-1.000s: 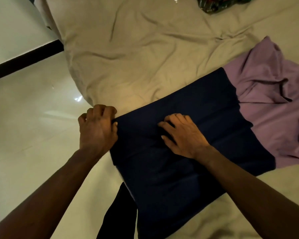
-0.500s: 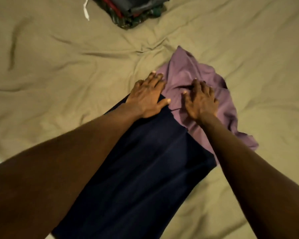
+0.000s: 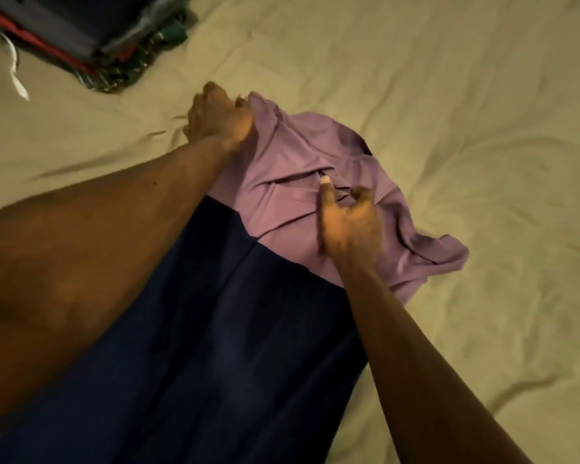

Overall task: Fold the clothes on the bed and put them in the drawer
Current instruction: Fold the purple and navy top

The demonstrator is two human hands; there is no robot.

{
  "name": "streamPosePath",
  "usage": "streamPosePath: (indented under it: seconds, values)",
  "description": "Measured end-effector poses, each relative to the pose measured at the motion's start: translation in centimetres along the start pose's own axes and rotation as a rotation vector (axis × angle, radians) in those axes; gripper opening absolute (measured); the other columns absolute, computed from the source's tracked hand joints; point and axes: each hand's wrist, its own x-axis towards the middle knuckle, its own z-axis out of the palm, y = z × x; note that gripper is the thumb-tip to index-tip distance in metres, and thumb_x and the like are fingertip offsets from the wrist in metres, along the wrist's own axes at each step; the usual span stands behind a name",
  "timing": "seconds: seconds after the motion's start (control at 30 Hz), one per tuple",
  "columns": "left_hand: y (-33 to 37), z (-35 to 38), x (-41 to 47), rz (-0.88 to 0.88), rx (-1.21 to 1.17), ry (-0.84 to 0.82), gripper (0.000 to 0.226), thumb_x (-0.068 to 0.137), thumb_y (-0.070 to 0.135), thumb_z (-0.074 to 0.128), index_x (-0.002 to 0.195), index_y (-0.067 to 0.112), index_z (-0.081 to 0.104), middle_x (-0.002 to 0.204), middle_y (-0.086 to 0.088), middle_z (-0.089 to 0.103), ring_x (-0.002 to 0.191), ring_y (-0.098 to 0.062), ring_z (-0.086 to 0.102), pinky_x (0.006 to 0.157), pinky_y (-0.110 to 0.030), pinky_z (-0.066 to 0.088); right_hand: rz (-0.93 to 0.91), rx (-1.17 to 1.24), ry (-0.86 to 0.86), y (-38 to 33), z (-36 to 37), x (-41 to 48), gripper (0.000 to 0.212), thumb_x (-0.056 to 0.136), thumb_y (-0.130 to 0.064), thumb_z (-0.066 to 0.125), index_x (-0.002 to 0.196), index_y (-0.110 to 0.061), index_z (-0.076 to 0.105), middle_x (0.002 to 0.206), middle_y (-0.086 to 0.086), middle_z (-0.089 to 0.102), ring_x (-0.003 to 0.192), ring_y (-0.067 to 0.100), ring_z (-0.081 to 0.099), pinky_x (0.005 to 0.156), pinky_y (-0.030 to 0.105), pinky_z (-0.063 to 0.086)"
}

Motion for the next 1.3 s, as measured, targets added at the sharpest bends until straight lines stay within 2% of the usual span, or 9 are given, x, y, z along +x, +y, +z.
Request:
streamPosePath:
  seconds: [0.1,0.2,0.3,0.4,0.6,0.77,0.97,1.17,1.3]
  values:
    - [0.3,-0.2,1.5,0.019,-0.04,-0.19,0.034,0.089,0.049,0.067,0.089,0.016,0.073,0.093,-0.007,0.072,0.089,-0.025,0.067,0.077,-0.028,0.048,-0.096,-0.291,-0.087,-2.4,2.3,0.7,0.08,0.09,-0.074,0.048,0.158,-0.038,0.023,0.153,0.013,0.038,0.128,0.038,0.052,0.103,0.049,0.045]
    - [0.4,0.1,2.9,0.02,-0.175,-0.193,0.032,0.089,0.044,0.072,0.071,0.02,0.062,0.084,-0.001,0.066,0.086,-0.023,0.067,0.07,-0.026,0.045,-0.132,-0.321,-0.094,-2.6,3.8,1.5,0.041,0.093,-0.036,0.059,0.133,-0.027,0.058,0.14,0.011,0.05,0.116,0.036,0.059,0.096,0.04,0.048]
    - [0.1,-0.1,2.4,0.03,-0.15,-0.111,0.015,0.092,0.04,0.068,0.092,0.026,0.064,0.113,-0.002,0.068,0.113,-0.026,0.065,0.092,-0.032,0.049,0.134,0.114,0.095,-1.3,2.9,2.2,0.015,0.089,-0.02,0.056,0.101,-0.019,0.064,0.113,0.008,0.066,0.104,0.032,0.063,0.085,0.03,0.045]
    - [-0.7,-1.1,-3.5,0.296,-0.065,0.087,0.031,0.093,0.048,0.058,0.113,0.025,0.059,0.123,-0.005,0.057,0.119,-0.028,0.055,0.098,-0.043,0.042,0.24,0.248,0.091,-1.0,1.5,2.7,0.03,0.092,-0.039,0.059,0.115,-0.021,0.057,0.111,0.005,0.066,0.105,0.03,0.061,0.084,0.031,0.041]
    - [-5.1,0.1,-15.0,0.561,0.319,-0.253,0.062,0.087,0.057,0.065,0.139,0.026,0.049,0.13,-0.004,0.054,0.119,-0.029,0.05,0.096,-0.046,0.042,-0.335,-0.239,-0.155,-1.9,0.2,6.0,0.056,0.08,-0.034,0.061,0.135,-0.033,0.056,0.134,0.005,0.057,0.116,0.026,0.063,0.1,0.039,0.052]
    - [-6.8,0.4,-18.4,0.874,0.209,-0.102,0.018,0.083,0.012,0.064,0.098,0.022,0.065,0.096,0.002,0.059,0.089,-0.024,0.054,0.075,-0.036,0.029,-0.566,-0.619,-0.104,-0.8,-1.5,7.5,0.027,0.09,-0.026,0.059,0.116,-0.021,0.067,0.122,0.011,0.054,0.1,0.036,0.063,0.08,0.042,0.054]
    - [-8.7,0.0,-19.3,0.837,0.314,-0.178,0.061,0.078,0.026,0.07,0.138,0.021,0.054,0.118,0.0,0.064,0.104,-0.025,0.059,0.091,-0.041,0.034,-0.473,-0.484,0.052,0.1,-2.7,8.4,0.02,0.096,-0.022,0.054,0.114,-0.021,0.061,0.118,0.008,0.058,0.096,0.034,0.063,0.084,0.045,0.054]
    - [-7.8,0.4,-18.2,0.953,0.357,-0.111,0.049,0.083,0.023,0.069,0.131,0.016,0.062,0.121,-0.006,0.059,0.105,-0.029,0.052,0.081,-0.043,0.036,-0.889,-0.761,-0.083,1.5,-3.1,7.9,0.023,0.099,-0.025,0.05,0.118,-0.022,0.063,0.119,0.007,0.055,0.1,0.029,0.062,0.073,0.043,0.057]
    - [-7.3,-0.5,-17.0,1.006,0.211,-0.252,0.023,0.079,0.019,0.061,0.101,0.023,0.068,0.099,0.002,0.058,0.092,-0.025,0.055,0.077,-0.038,0.032,-0.514,-0.43,-0.002,1.7,-3.7,7.9,0.019,0.087,-0.015,0.051,0.098,-0.022,0.065,0.109,0.003,0.06,0.084,0.023,0.061,0.077,0.032,0.051]
